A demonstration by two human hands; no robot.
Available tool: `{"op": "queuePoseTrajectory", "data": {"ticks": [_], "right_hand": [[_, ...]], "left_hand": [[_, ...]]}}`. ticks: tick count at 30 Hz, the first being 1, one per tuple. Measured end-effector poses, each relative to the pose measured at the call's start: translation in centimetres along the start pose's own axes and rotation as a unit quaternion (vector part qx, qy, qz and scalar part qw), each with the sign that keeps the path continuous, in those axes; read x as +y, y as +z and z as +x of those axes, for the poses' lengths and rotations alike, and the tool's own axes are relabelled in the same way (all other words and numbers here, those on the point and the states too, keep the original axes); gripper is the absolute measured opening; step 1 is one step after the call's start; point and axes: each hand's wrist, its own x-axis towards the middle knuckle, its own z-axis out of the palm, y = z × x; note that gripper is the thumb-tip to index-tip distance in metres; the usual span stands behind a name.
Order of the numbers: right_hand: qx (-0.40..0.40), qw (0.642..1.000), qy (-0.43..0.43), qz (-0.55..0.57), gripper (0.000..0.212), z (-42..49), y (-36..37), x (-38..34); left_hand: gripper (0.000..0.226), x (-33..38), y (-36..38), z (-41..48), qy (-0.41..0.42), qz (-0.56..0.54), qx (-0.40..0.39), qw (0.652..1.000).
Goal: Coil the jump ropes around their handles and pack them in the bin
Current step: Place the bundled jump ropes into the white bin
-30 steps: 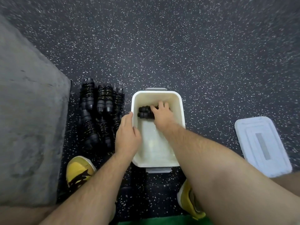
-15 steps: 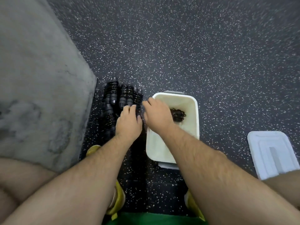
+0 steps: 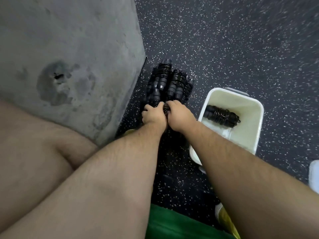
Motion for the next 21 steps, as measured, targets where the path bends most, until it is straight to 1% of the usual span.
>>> {"op": "queuePoseTrajectory", "data": {"ticks": [2, 3, 5, 6, 7, 9, 12, 14, 16, 19, 21], "right_hand": [[0.021, 1.000, -0.011, 0.018, 0.039, -0.4, -0.6, 0.1], [0.043, 0.999, -0.017, 0.026, 0.044, -0.7, -1.0, 0.1], [0.113, 0.993, -0.044, 0.000, 0.054, -1.2, -1.9, 0.5], [0.150, 0.986, -0.065, -0.036, 0.058, -1.6, -2.4, 0.8], [0.177, 0.978, -0.085, -0.073, 0.062, -2.1, -3.1, 1.1], [0.191, 0.967, -0.112, -0.129, 0.071, -3.2, -4.4, 2.1], [0.162, 0.963, -0.134, -0.171, 0.083, -4.9, -6.1, 3.6], [0.131, 0.964, -0.144, -0.183, 0.091, -5.9, -6.9, 4.6], [0.116, 0.973, -0.128, -0.154, 0.095, -6.9, -7.4, 5.5], [0.149, 0.981, -0.094, -0.087, 0.085, -8.7, -7.6, 7.8], [0.181, 0.976, -0.082, -0.084, 0.075, -9.8, -7.4, 9.6]], "left_hand": [[0.044, 0.0, -0.5, -0.9, -0.009, -0.020, 0.020, 1.000], [0.047, 0.0, -1.1, -1.7, -0.002, -0.022, 0.040, 0.999], [0.063, -0.3, -2.2, -3.5, 0.043, 0.050, 0.115, 0.991], [0.068, -0.4, -2.8, -4.3, 0.073, 0.095, 0.151, 0.981], [0.071, -0.5, -3.4, -5.2, 0.100, 0.117, 0.180, 0.972], [0.075, -0.8, -4.0, -6.0, 0.162, 0.150, 0.222, 0.950], [0.069, -0.6, -4.6, -7.1, 0.285, 0.163, 0.279, 0.902], [0.063, 0.5, -4.9, -7.7, 0.366, 0.132, 0.292, 0.874], [0.056, 2.2, -5.3, -8.3, 0.427, 0.101, 0.292, 0.850], [0.044, 5.0, -5.5, -9.2, 0.489, 0.060, 0.278, 0.825], [0.039, 6.7, -5.2, -9.6, 0.520, 0.031, 0.265, 0.812]]}}
